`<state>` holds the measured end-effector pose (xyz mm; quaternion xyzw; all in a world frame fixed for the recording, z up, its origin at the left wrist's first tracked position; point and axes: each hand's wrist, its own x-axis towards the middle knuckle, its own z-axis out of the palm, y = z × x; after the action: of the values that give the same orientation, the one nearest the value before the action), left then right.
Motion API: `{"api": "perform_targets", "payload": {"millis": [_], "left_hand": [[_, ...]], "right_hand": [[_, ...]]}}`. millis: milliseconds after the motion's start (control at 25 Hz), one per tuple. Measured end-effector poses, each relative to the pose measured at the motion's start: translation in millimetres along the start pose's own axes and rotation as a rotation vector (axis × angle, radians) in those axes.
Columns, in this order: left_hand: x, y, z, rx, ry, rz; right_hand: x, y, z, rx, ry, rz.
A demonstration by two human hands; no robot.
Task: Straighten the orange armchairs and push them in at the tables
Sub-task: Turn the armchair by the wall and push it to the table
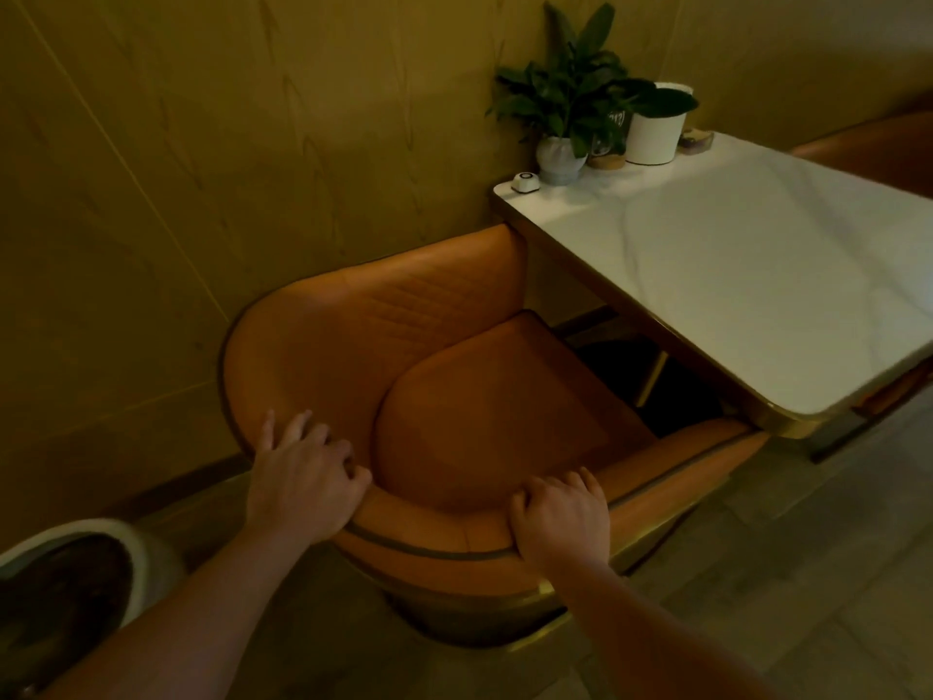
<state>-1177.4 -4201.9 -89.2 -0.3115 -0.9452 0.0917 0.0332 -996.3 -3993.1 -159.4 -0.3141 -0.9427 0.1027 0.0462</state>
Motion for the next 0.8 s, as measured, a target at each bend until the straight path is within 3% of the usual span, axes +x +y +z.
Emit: {"api": "perform_targets", "payload": {"millis": [400,640,720,800], "left_hand": [[26.4,-3.1,-14.2,0.042,-0.157,0.034],[38.9,-5.1,-25.9,0.135,-0.286,0.233],[40.6,-10.5,-24.5,0.142,-0.285,0.292],[42.8,-14.4,-24.0,0.111,-0.273,0.362]], "right_hand": [[29.6,-9.2,-0.3,-0.073,-0.058,0.075],[35.4,-14.2,-9.9,-0.127,-0.211,0.124],[37.0,-19.3,-12.4,-0.119,-0.290,0.179],[35.5,-34.0,-12.0,-0.063,-0.265,0.280]]}}
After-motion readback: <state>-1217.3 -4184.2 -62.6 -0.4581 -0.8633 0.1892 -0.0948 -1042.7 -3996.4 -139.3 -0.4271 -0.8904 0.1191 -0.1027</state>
